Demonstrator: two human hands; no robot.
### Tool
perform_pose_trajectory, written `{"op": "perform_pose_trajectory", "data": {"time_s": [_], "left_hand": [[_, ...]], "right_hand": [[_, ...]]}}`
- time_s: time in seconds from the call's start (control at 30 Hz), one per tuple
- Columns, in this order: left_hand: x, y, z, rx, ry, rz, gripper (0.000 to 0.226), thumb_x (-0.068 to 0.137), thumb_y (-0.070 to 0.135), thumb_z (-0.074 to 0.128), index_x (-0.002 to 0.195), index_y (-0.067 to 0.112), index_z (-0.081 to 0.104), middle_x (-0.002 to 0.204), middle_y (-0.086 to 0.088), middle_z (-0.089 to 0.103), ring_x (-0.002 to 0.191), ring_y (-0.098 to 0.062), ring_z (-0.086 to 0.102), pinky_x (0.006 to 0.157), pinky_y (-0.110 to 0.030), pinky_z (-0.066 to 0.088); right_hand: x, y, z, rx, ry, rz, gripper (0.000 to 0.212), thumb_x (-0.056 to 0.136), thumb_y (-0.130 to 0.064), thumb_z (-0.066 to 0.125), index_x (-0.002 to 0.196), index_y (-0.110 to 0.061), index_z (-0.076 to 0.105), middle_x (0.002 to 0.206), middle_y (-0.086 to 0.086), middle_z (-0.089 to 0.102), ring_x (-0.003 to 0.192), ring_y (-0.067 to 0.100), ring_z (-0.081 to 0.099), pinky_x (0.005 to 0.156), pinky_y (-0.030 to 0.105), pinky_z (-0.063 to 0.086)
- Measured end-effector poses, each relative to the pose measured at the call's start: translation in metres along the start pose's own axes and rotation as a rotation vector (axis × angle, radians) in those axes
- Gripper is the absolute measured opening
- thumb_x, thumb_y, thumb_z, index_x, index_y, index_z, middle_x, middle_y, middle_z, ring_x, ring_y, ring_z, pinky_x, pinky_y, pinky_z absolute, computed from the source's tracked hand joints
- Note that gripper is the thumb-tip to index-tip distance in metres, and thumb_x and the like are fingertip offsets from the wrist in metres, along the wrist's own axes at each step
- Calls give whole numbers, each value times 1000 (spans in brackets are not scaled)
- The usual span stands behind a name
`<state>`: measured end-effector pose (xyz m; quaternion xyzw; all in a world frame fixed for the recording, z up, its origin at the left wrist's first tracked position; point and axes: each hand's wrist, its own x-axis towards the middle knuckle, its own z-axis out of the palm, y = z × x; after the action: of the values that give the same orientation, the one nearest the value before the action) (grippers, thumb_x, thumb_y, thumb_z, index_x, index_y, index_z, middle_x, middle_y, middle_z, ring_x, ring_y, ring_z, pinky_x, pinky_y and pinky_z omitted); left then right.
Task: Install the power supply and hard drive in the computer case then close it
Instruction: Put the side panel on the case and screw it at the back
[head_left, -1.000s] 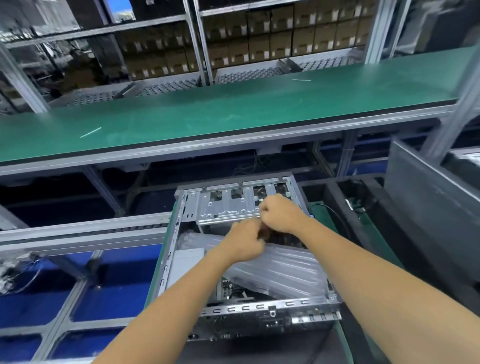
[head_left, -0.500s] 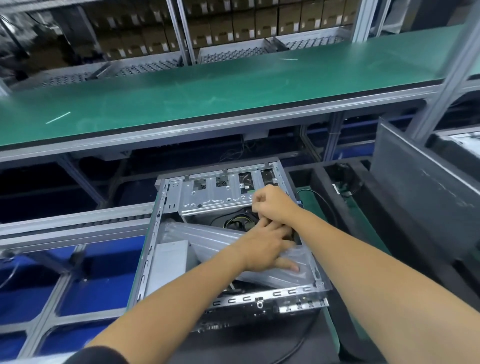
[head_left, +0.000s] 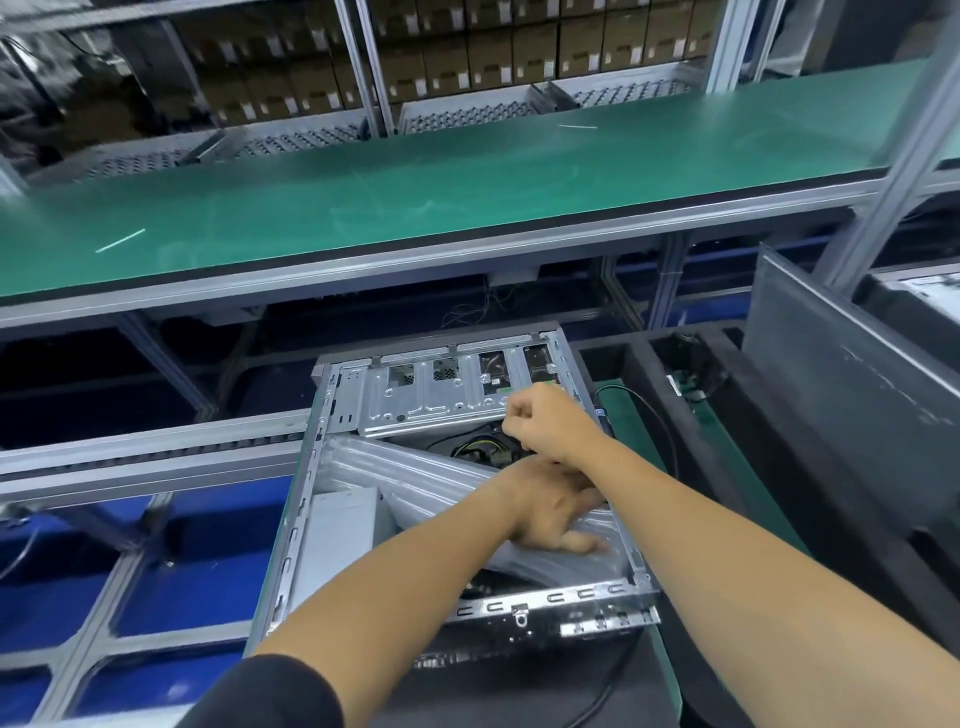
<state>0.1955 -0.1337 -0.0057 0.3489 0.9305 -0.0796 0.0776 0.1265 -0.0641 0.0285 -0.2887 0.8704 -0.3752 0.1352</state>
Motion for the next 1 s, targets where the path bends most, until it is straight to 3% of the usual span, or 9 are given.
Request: {"op": "perform_pose_trajectory", "data": {"time_s": [0.1,0.2,0.33,0.53,0.63,0.7,0.83,0.9,1.0], "left_hand": [[3,7,-7,72,-111,-90,78,92,67,17,141,10,37,142,-16,44,133,-29,36,111,-46,20],[-6,12,-7,-91,47,-107,65,97,57,24,130,7,50,132,-17,53,127,-30,42,110,-44,23],[-10,19,-13,-158,277,-34,34,98,32,39,102,8,63,101,-15,66,98,-31,57,96,-43,36],[-25,0,-23,-332,355,-103,23,91,22,52,89,6,68,85,-10,69,76,-27,59,71,-33,49],[-46,-15,-26,-355,488,-262,20,80,18,53,62,11,56,62,-1,56,62,-23,50,51,-28,36],[-61,-26,-27,-385,578,-473,24,79,22,51,58,22,40,55,10,40,56,-18,42,46,-24,23],[-78,-56,-14,-279,341,-802,36,90,29,43,58,15,39,55,1,41,58,-25,45,50,-29,29],[-78,-58,-4,-211,253,-813,34,95,31,39,66,14,44,66,-4,49,65,-28,52,56,-30,35],[-73,-47,11,-106,276,-807,32,98,31,35,76,16,52,75,-4,60,69,-28,61,55,-30,36]], "right_hand": [[-3,2,2,20,7,-15,17,82,-10,58,67,-1,59,59,9,56,58,19,50,59,30,43],[-6,0,2,10,4,-29,18,83,-9,60,65,-9,59,60,8,58,56,18,47,59,30,43],[-4,1,1,50,9,-7,15,84,-8,60,70,-3,61,61,10,57,59,20,49,60,29,42],[-3,0,2,78,46,-40,15,83,-4,61,69,1,63,59,13,59,56,15,48,58,29,40],[-1,-1,-1,132,85,-49,28,86,-5,59,59,-4,52,56,10,46,56,17,39,56,30,32],[-1,-2,-1,161,85,-40,29,89,-9,58,62,3,53,57,12,47,55,18,40,56,32,34],[-4,-2,2,60,57,-26,22,89,-11,58,77,6,64,67,24,62,58,19,49,61,34,45],[-6,-3,3,44,61,-31,19,88,-10,59,78,5,65,71,25,65,59,19,51,64,35,48],[-7,-6,4,32,68,-34,18,87,-9,61,75,3,65,70,23,65,59,19,52,63,33,46]]}}
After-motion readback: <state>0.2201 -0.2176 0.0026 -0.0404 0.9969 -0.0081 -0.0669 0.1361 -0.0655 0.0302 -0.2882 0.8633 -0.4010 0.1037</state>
